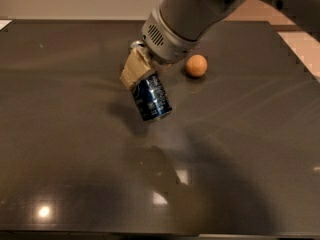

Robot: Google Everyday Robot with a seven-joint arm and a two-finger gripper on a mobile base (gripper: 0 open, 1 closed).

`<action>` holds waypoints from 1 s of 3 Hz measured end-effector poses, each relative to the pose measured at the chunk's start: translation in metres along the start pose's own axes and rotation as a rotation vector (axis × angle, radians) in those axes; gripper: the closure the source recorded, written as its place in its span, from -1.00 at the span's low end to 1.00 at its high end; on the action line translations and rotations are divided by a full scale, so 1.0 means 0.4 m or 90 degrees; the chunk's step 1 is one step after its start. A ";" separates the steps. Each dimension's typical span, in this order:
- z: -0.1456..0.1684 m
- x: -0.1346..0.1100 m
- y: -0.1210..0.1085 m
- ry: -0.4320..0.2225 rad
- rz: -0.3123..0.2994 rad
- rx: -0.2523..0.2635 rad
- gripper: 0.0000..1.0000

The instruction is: Place pepsi can upright

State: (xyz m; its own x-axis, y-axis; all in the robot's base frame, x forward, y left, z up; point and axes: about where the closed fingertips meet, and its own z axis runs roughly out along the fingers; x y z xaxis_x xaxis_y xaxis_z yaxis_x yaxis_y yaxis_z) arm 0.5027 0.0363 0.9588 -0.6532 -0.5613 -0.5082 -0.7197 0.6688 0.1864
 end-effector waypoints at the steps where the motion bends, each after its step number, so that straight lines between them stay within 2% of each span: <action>1: -0.039 -0.007 0.005 -0.087 -0.035 -0.041 1.00; 2: -0.069 0.000 0.009 -0.136 -0.084 -0.074 1.00; 3: -0.093 0.019 0.002 -0.157 -0.158 -0.087 1.00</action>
Offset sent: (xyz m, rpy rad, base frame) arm -0.0217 -0.0236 0.0332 0.1649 -0.4708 0.5712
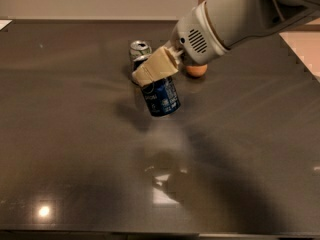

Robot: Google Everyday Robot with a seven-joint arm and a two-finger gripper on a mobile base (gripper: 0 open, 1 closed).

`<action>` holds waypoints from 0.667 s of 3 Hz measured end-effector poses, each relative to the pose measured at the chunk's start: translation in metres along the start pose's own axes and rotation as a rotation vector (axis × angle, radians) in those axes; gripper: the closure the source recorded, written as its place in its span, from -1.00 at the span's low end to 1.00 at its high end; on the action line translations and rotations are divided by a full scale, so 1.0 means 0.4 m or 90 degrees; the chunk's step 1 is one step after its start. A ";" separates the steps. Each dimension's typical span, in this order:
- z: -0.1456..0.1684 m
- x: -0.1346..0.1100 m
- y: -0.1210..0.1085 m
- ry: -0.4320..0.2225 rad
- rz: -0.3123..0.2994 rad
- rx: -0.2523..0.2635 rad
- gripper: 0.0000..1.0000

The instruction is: Place pepsi can upright

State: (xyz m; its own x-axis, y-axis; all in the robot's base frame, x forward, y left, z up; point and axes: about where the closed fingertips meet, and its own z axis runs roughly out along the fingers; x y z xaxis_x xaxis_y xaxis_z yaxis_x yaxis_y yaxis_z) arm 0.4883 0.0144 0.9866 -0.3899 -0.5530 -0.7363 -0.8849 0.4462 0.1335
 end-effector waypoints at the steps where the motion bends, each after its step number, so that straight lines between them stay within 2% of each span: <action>1: -0.023 0.016 -0.003 -0.003 -0.093 -0.012 1.00; 2: -0.041 0.035 -0.012 -0.013 -0.186 -0.024 1.00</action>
Offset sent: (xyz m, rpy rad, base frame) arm -0.0063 -0.0374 -0.0036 -0.0748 -0.3637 0.3924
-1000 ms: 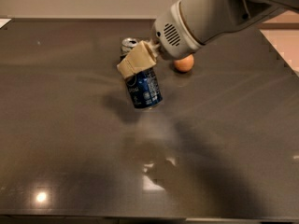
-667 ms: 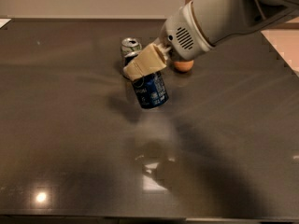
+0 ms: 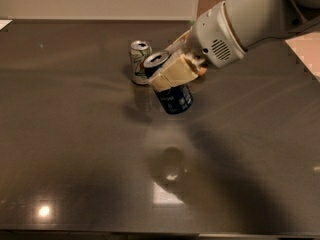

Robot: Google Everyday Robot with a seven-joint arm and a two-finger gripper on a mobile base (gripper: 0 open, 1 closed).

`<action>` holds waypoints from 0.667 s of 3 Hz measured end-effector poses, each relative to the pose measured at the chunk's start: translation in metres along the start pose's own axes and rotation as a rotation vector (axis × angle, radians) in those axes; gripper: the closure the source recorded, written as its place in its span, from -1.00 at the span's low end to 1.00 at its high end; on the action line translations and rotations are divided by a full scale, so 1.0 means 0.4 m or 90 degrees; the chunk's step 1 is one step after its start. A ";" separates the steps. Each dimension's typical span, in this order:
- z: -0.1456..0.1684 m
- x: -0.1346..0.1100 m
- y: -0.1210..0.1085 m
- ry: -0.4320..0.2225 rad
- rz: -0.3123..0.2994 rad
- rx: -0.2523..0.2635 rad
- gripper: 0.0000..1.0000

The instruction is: Place pepsi can upright

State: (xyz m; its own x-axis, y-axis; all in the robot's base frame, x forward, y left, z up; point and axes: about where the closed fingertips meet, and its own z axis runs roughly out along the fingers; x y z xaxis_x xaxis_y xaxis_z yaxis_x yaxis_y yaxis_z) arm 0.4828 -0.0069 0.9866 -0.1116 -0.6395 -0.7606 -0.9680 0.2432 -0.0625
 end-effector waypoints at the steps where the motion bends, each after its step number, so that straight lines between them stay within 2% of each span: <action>1: 0.000 -0.004 0.003 0.000 -0.060 0.000 1.00; 2: 0.000 -0.004 0.003 0.000 -0.060 0.000 1.00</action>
Offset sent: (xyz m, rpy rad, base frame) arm -0.0008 0.0009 0.0008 -0.0204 -0.0663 0.0585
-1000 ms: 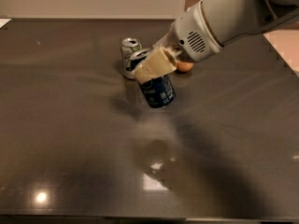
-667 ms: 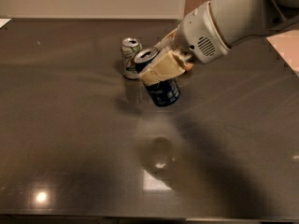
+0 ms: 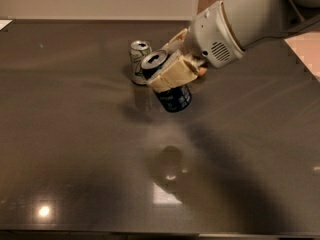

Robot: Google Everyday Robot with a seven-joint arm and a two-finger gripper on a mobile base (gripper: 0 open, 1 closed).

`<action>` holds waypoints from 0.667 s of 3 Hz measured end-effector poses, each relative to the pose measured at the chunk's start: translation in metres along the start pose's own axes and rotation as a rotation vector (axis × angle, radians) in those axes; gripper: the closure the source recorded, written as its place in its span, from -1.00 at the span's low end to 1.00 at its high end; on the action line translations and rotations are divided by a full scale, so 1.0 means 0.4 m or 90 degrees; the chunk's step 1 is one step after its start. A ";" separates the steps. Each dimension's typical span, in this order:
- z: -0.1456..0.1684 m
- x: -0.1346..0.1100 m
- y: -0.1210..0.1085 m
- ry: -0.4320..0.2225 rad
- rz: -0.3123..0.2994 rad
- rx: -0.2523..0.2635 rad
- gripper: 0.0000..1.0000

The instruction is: Place pepsi can upright

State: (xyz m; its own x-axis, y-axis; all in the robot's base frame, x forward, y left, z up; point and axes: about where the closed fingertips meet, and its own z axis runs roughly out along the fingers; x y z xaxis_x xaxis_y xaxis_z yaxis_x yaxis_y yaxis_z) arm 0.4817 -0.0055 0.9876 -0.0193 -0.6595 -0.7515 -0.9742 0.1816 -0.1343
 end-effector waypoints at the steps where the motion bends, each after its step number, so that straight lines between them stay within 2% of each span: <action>1: 0.009 0.005 -0.002 -0.051 0.016 -0.014 1.00; 2: 0.046 0.053 -0.006 -0.154 0.036 -0.045 1.00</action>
Offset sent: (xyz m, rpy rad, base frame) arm 0.0045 -0.0018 -0.0246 0.6005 0.0639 0.1477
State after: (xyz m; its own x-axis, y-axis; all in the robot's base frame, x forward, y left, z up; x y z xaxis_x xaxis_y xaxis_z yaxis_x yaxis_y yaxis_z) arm 0.4877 -0.0065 0.9600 -0.0280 -0.4550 -0.8901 -0.9866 0.1557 -0.0485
